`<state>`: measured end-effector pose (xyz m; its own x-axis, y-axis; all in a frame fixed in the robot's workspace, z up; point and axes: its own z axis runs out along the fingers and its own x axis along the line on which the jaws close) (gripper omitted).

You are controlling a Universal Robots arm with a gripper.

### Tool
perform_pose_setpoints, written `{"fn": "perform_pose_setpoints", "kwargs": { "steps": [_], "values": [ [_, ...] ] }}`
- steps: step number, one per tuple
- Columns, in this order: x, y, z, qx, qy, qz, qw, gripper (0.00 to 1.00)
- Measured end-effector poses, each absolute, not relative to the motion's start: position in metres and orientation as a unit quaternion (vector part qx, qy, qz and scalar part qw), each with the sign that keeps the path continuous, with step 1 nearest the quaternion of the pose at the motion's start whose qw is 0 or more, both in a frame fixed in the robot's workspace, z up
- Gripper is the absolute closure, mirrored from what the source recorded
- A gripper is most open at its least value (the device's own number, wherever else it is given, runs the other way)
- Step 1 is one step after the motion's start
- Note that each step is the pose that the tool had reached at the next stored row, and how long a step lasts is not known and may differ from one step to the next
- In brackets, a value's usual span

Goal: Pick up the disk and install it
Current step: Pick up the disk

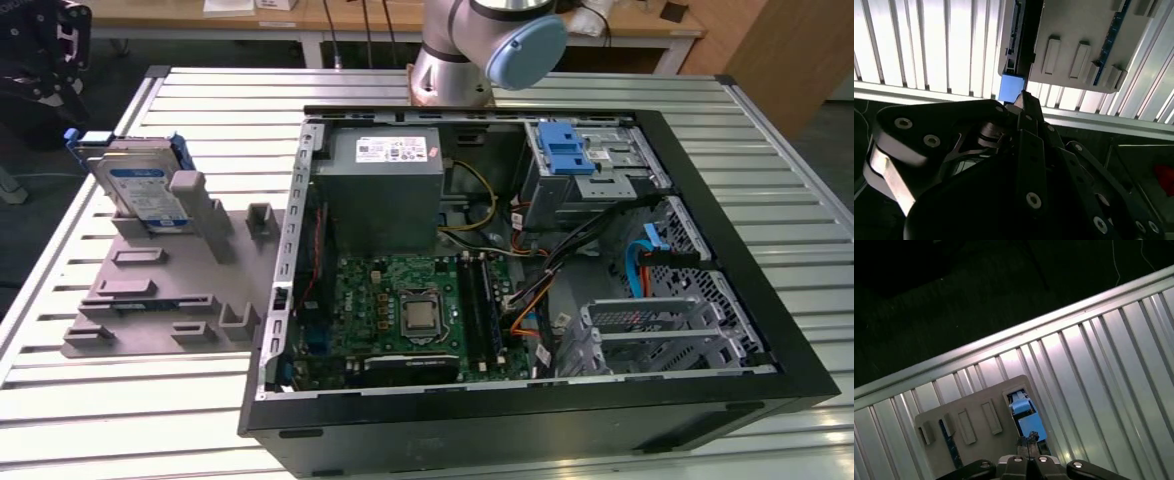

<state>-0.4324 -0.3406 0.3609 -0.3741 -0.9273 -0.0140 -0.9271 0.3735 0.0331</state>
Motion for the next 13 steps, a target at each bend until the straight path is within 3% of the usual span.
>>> {"fn": "perform_pose_setpoints", "kwargs": {
  "steps": [13],
  "values": [
    [-0.4325, -0.3406, 0.3601, 0.624, -0.781, -0.017, 0.004, 0.89]
  ]
}}
